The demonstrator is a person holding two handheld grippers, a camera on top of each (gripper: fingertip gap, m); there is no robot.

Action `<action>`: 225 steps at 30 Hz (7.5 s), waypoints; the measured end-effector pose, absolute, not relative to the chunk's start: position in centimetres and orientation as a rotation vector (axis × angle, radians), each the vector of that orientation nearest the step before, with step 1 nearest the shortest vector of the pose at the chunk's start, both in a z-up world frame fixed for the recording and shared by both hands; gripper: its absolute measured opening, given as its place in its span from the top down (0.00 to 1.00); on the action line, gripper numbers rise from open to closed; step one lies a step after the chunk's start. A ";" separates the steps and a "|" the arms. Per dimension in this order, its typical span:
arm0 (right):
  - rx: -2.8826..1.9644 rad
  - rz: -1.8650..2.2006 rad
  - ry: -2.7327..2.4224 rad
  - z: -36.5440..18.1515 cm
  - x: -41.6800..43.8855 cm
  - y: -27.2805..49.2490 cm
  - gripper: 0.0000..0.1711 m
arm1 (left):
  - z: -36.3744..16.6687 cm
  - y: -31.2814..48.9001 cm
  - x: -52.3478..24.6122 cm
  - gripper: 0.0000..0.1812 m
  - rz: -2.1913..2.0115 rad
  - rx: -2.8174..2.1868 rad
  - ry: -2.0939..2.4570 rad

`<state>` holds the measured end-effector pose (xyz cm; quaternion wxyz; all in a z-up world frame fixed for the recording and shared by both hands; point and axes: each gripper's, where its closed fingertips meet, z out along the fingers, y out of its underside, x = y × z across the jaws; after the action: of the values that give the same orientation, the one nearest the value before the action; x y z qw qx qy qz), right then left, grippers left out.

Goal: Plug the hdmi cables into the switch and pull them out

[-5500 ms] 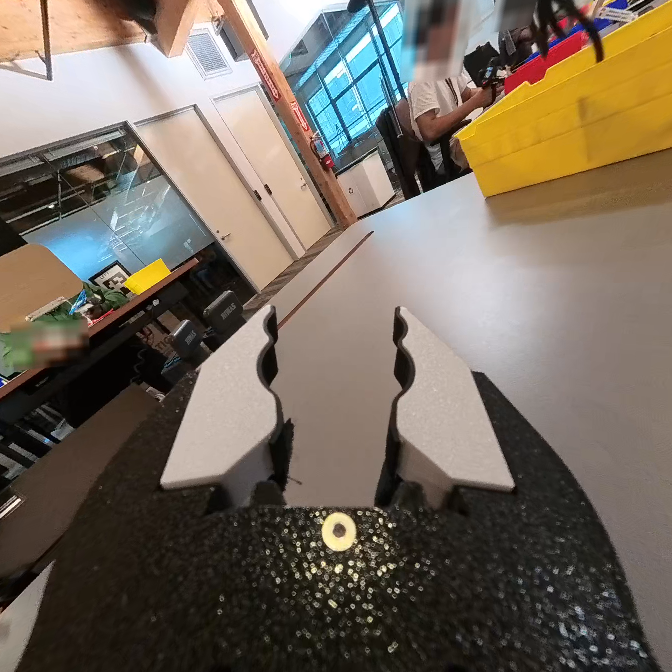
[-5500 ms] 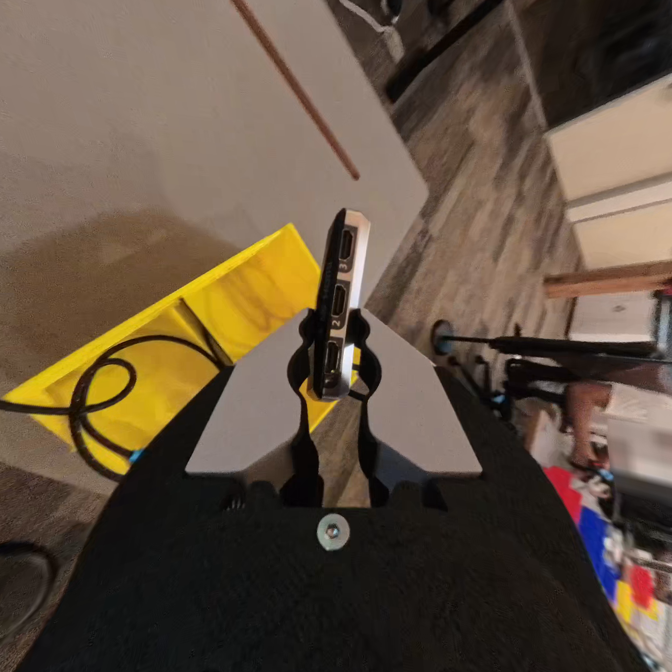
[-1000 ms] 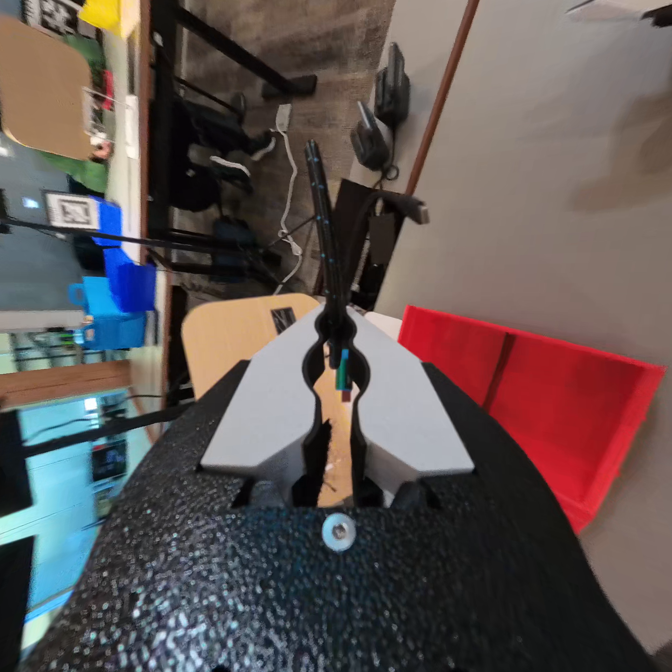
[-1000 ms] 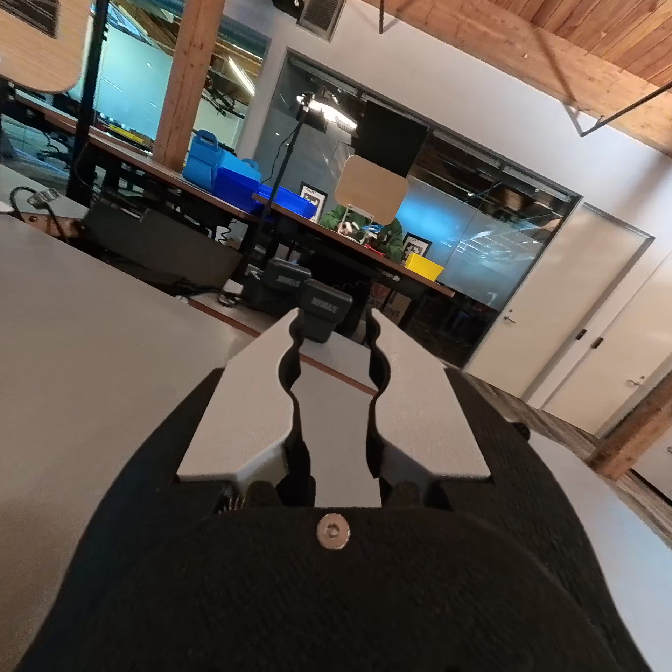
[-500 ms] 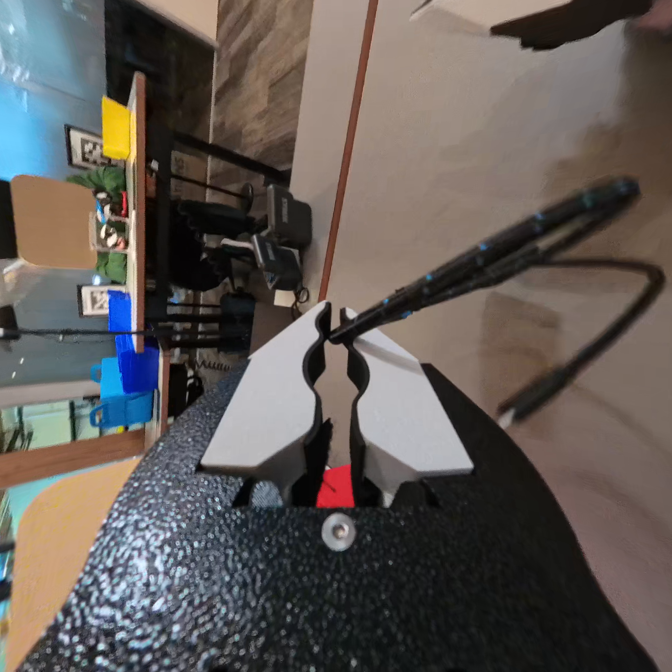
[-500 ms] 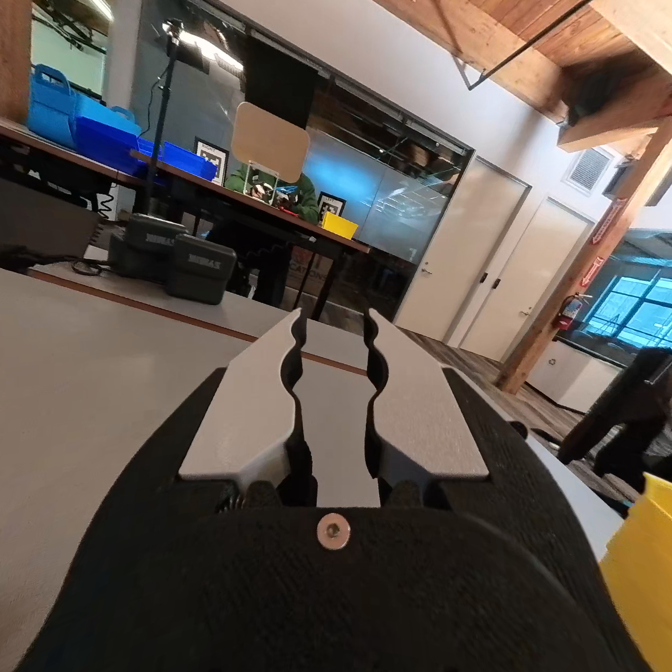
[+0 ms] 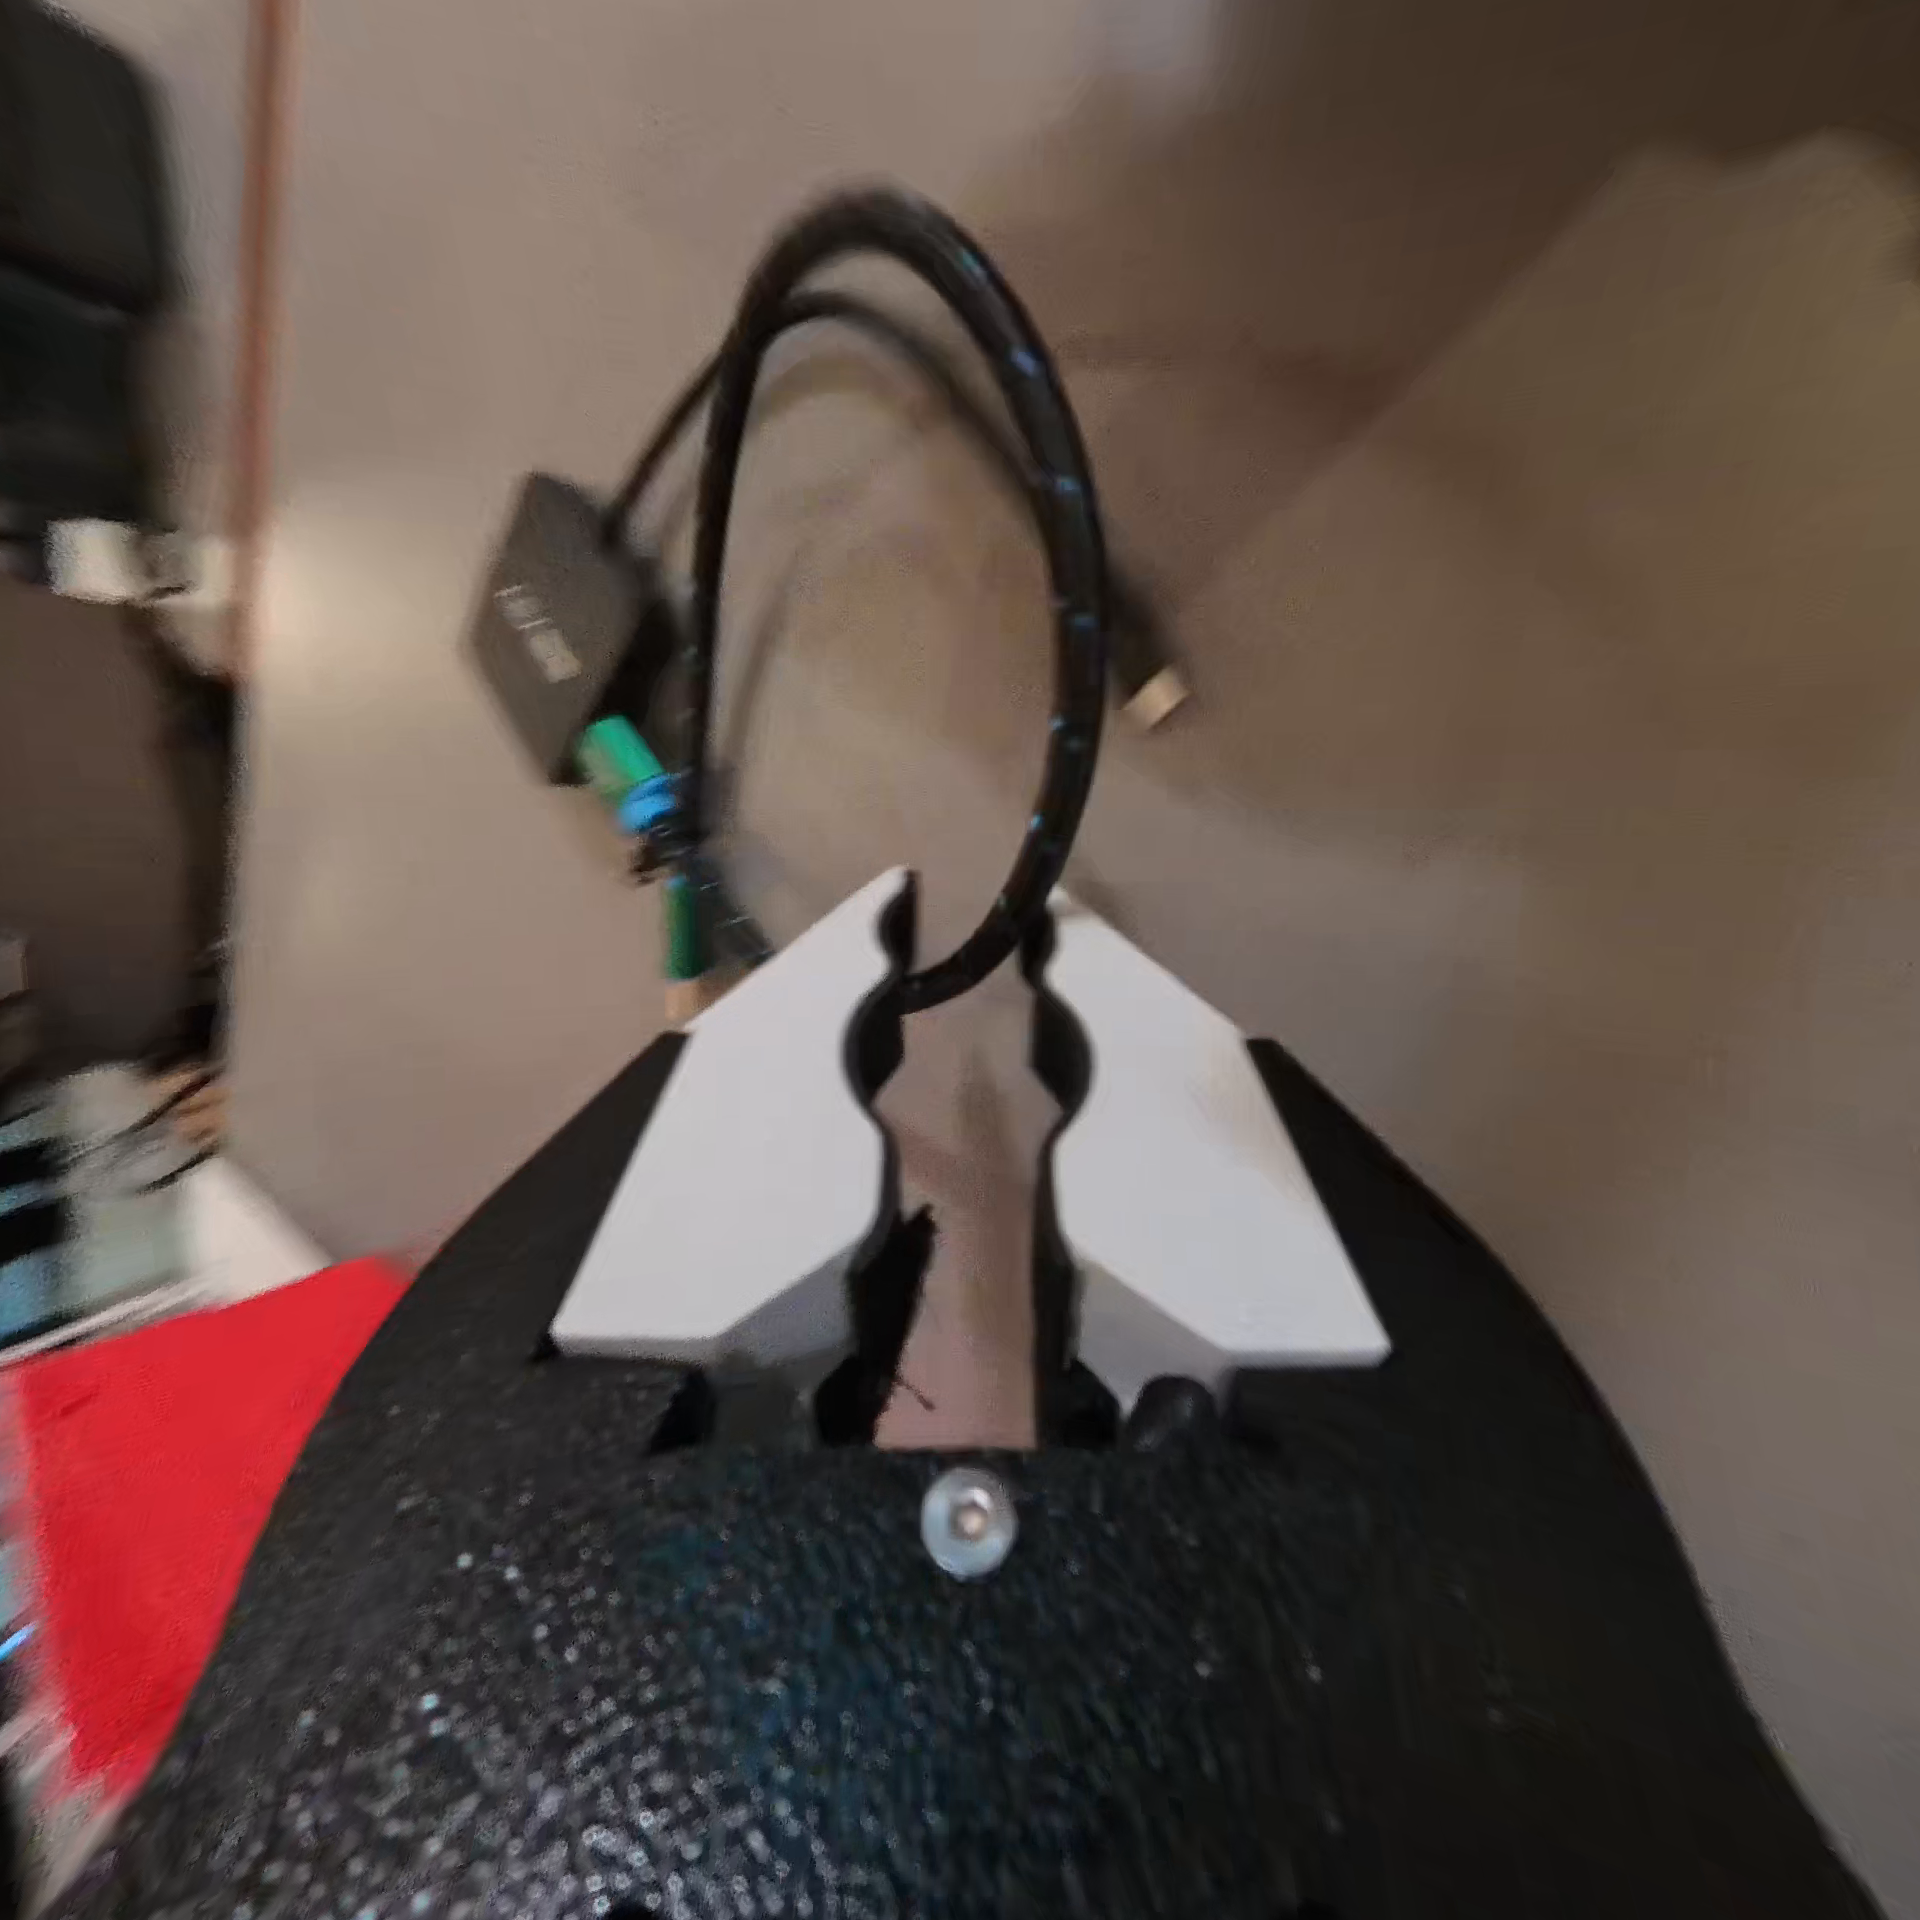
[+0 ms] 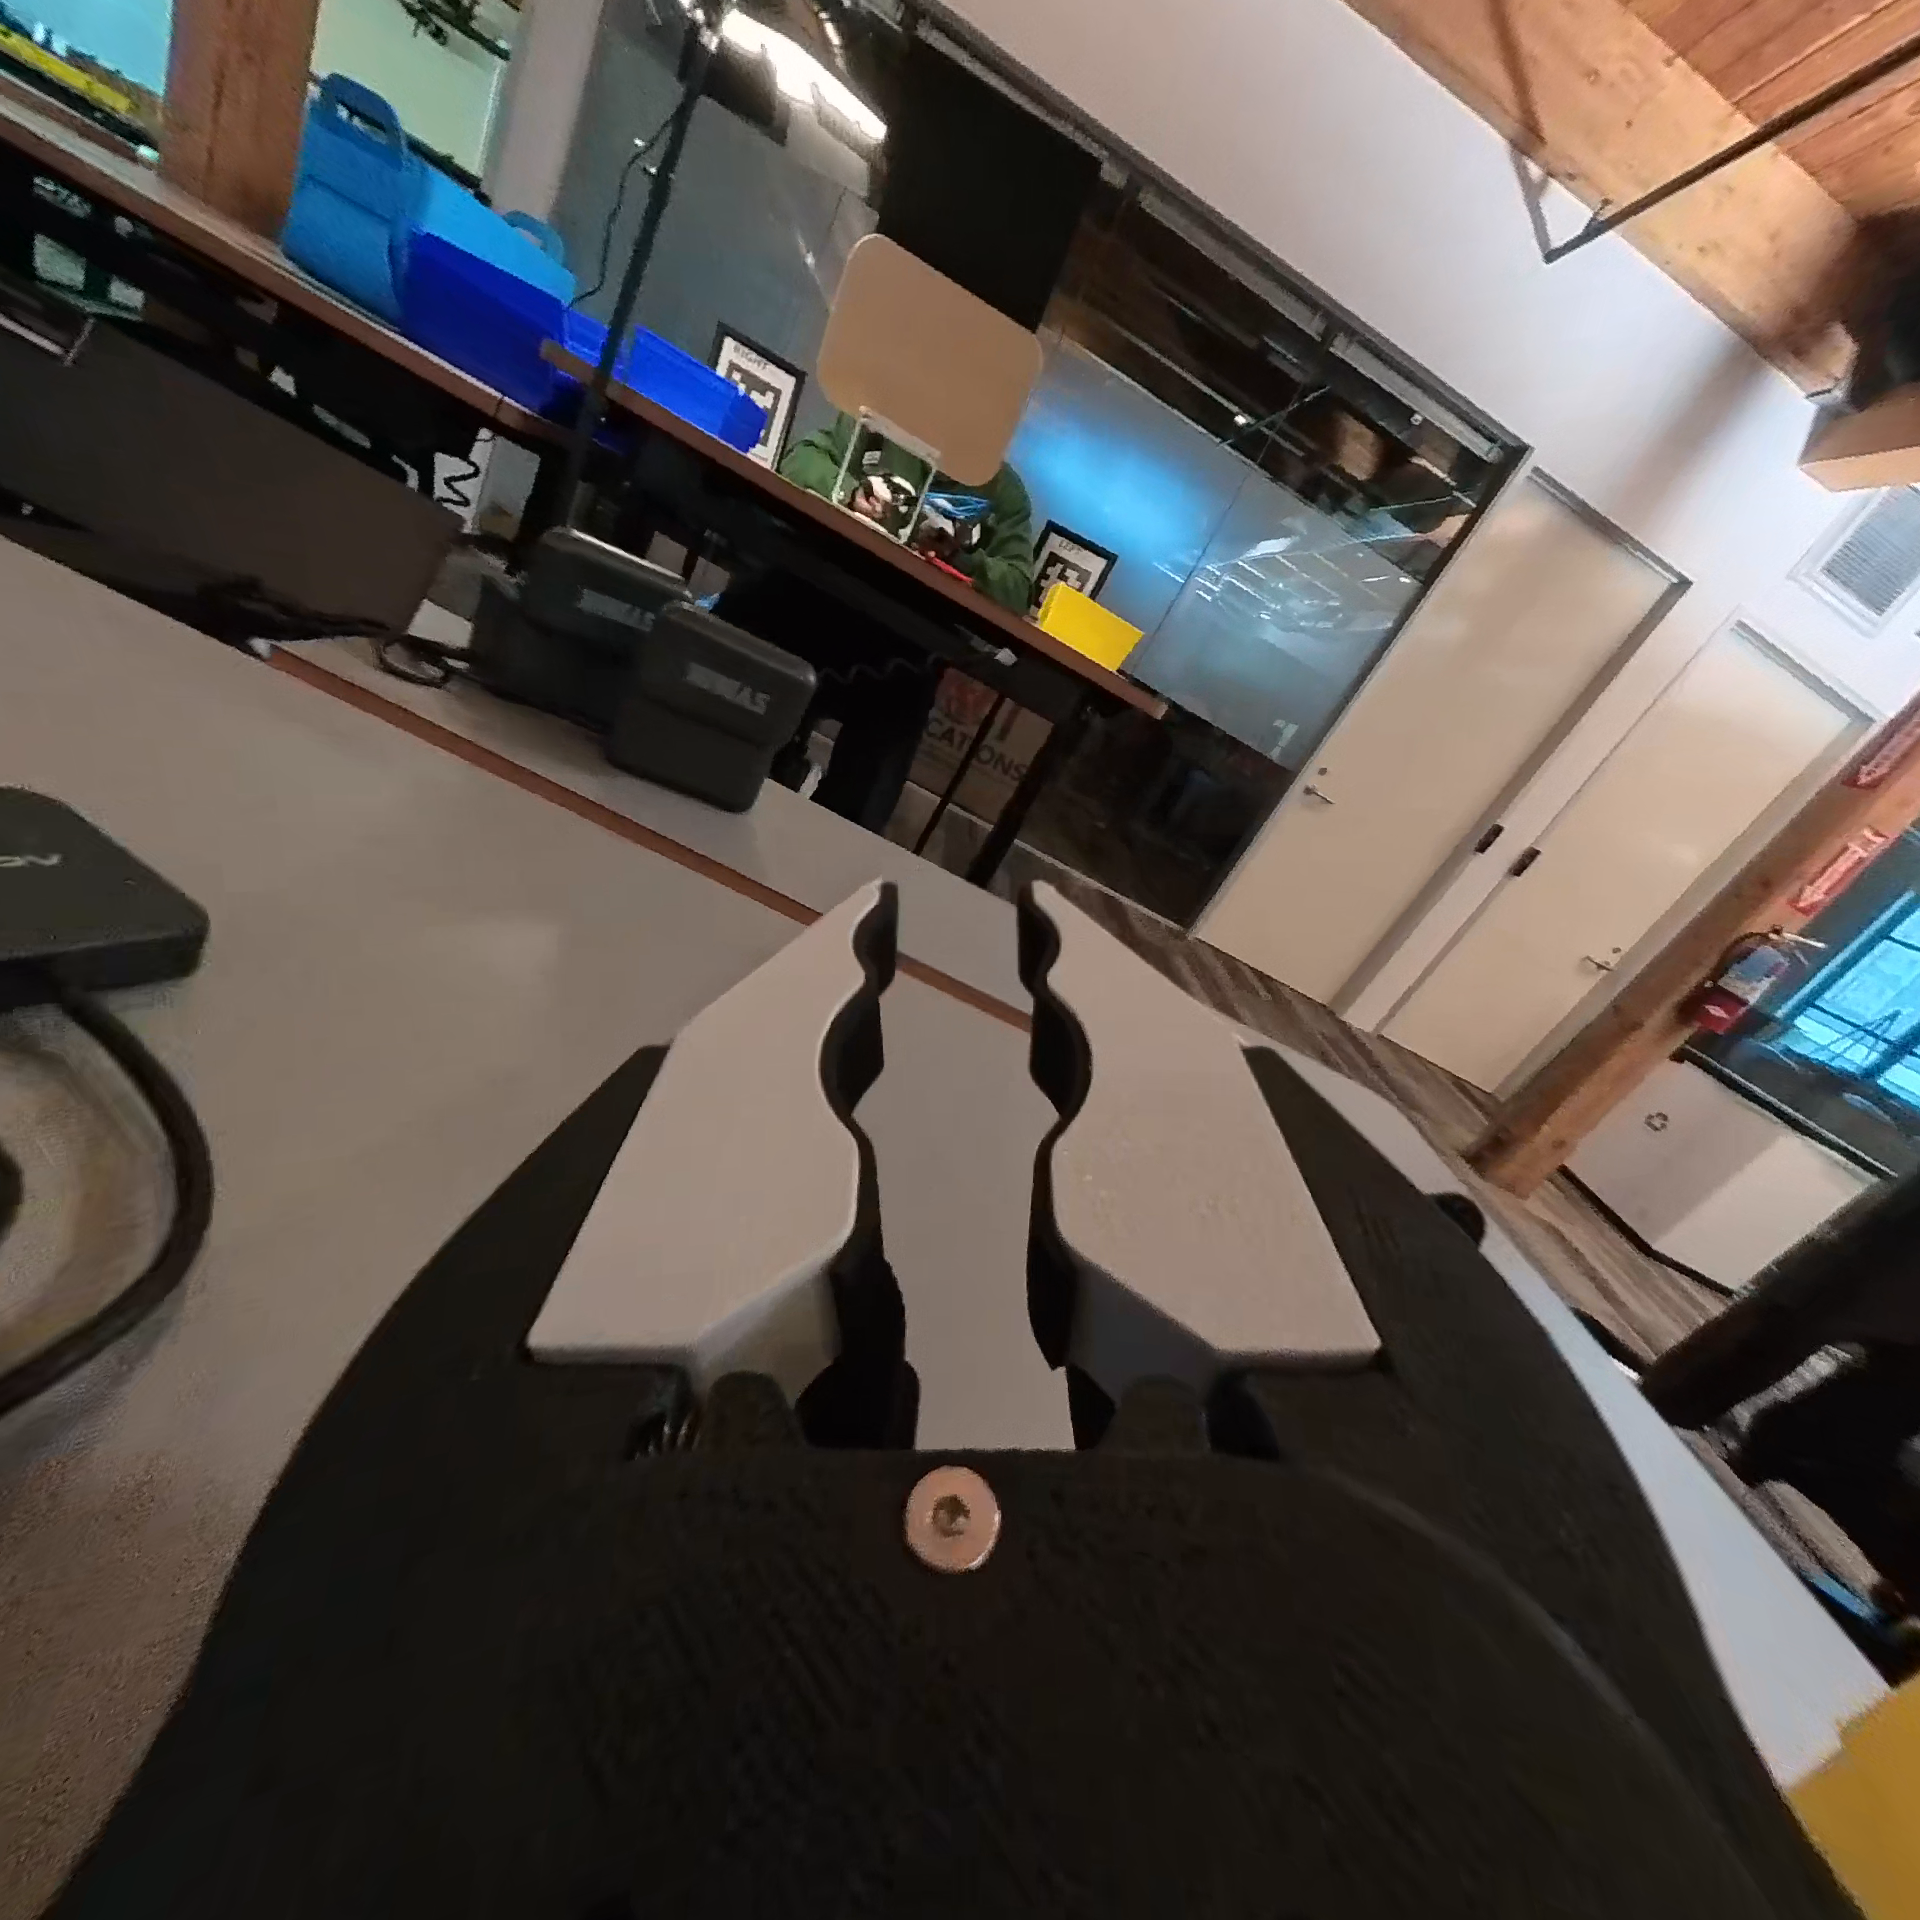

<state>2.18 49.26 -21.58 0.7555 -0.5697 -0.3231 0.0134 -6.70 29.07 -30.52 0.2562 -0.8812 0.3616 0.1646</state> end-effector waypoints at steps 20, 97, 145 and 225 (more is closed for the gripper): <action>-1.166 0.055 -0.682 -19.4 3.2 47.7 0.90 | -30.1 32.3 -9.6 0.57 -0.380 -2.263 0.286; -1.529 0.698 -1.864 -29.2 -4.0 29.5 0.90 | -29.2 33.9 -6.2 0.87 0.741 -1.158 1.398; -0.742 -0.494 -1.503 -27.8 -2.2 39.0 0.94 | -30.7 34.6 -14.5 0.94 0.827 -1.571 1.175; -0.734 -0.112 -1.565 -25.7 -7.7 34.4 0.99 | -23.0 28.8 -5.6 0.75 0.299 -0.983 1.090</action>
<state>-7.69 34.39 -25.66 0.6477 -0.3229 -0.6884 -0.0492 -5.60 28.78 -22.96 0.7325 -0.4468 0.4954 0.1359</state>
